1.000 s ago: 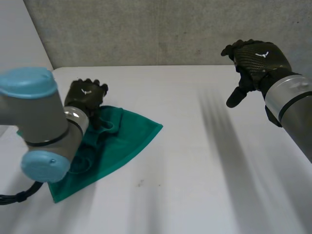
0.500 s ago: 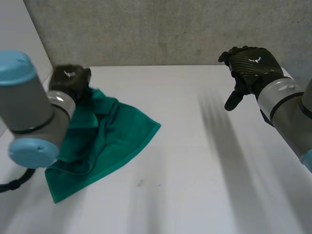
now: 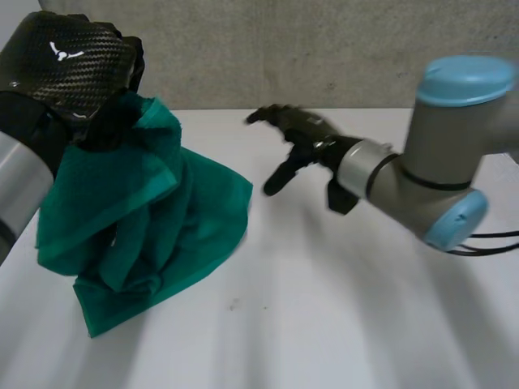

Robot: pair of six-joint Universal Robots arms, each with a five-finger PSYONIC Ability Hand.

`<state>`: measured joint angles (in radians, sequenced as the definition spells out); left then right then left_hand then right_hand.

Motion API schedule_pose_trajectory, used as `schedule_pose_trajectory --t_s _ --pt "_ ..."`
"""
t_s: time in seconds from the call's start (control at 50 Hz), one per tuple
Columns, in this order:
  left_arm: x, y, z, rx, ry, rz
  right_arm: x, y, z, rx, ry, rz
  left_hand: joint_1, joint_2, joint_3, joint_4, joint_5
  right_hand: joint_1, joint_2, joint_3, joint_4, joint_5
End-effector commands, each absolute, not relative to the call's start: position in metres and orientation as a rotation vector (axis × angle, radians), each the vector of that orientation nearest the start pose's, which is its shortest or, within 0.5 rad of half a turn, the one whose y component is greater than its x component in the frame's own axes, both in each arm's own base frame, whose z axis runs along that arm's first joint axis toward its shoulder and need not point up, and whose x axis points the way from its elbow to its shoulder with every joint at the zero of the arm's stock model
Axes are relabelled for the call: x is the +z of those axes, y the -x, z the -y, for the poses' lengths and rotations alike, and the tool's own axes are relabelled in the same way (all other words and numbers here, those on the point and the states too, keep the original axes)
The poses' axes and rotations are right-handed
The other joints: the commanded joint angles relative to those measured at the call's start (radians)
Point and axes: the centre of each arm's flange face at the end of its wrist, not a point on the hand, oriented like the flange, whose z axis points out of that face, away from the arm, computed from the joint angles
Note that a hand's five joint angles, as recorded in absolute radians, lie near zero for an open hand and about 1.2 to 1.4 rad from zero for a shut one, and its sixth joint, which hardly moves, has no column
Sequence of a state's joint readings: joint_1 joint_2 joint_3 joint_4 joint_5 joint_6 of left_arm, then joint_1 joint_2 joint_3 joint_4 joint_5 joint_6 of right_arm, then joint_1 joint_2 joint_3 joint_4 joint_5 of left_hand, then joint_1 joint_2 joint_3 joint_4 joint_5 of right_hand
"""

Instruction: Fold the towel.

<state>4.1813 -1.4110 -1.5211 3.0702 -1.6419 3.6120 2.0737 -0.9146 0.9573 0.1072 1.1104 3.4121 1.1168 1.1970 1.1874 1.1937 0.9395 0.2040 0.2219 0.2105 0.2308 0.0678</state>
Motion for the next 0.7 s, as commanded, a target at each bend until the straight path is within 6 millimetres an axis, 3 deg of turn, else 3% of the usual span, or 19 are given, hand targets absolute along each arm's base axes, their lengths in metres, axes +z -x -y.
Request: schedule_pose_trajectory --t_s 0.02,0.12,0.14,0.2,0.26,0.28,0.3,0.38,0.42,0.52,0.6,0.7 --pt "0.351 0.242 0.166 -2.315 -0.96 -1.863 0.197 -0.407 0.271 -1.011 0.564 -1.766 0.279 0.199 0.209 0.203 0.282 0.133 0.115 0.126 0.106 0.094" --pt "0.343 0.24 0.167 -2.288 -0.964 -1.891 0.18 -0.418 0.268 -0.984 0.574 -1.776 0.279 0.199 0.209 0.203 0.282 0.833 0.816 0.827 0.807 0.795" --pt "0.342 0.24 0.167 -2.286 -0.965 -1.892 0.181 -0.418 0.272 -1.003 0.571 -1.772 0.279 0.199 0.209 0.203 0.282 1.189 1.171 1.182 1.162 1.15" --pt "0.339 0.24 0.169 -2.278 -0.959 -1.898 0.191 -0.416 0.282 -1.07 0.539 -1.771 0.279 0.199 0.209 0.203 0.282 1.192 1.174 1.186 1.165 1.154" --pt "0.338 0.238 0.174 -2.278 -0.937 -1.892 0.219 -0.404 0.298 -1.253 0.492 -1.778 0.279 0.199 0.209 0.203 0.282 1.192 1.174 1.186 1.165 1.154" --pt "0.338 0.238 0.177 -2.28 -0.927 -1.887 0.247 -0.393 0.303 -1.389 0.492 -1.76 0.279 0.199 0.209 0.203 0.282 1.192 1.174 1.186 1.165 1.154" --pt "0.339 0.237 0.179 -2.28 -0.916 -1.883 0.263 -0.385 0.306 -1.466 0.5 -1.752 0.279 0.199 0.209 0.203 0.282 1.192 1.174 1.186 1.165 1.154" --pt "0.335 0.227 0.195 -2.255 -0.849 -1.88 0.305 -0.34 0.319 -1.816 0.593 -1.814 0.279 0.199 0.209 0.203 0.282 1.192 1.174 1.186 1.165 1.154" --pt "0.332 0.222 0.205 -2.239 -0.808 -1.881 0.309 -0.324 0.322 -1.925 0.662 -1.87 0.279 0.199 0.209 0.203 0.282 1.192 1.174 1.186 1.165 1.154" --pt "0.319 0.215 0.225 -2.219 -0.734 -1.913 0.319 -0.298 0.293 -2.109 0.998 -1.988 0.279 0.199 0.209 0.203 0.282 1.192 1.174 1.186 1.165 1.154" --pt "0.298 0.218 0.238 -2.176 -0.719 -2.013 0.308 -0.285 0.264 -2.028 1.197 -2.082 0.279 0.199 0.209 0.203 0.282 1.192 1.174 1.186 1.165 1.154" --pt "0.248 0.227 0.252 -2.024 -0.751 -2.222 0.294 -0.281 0.239 -1.925 1.265 -2.117 0.279 0.199 0.209 0.203 0.282 1.192 1.174 1.186 1.165 1.154"
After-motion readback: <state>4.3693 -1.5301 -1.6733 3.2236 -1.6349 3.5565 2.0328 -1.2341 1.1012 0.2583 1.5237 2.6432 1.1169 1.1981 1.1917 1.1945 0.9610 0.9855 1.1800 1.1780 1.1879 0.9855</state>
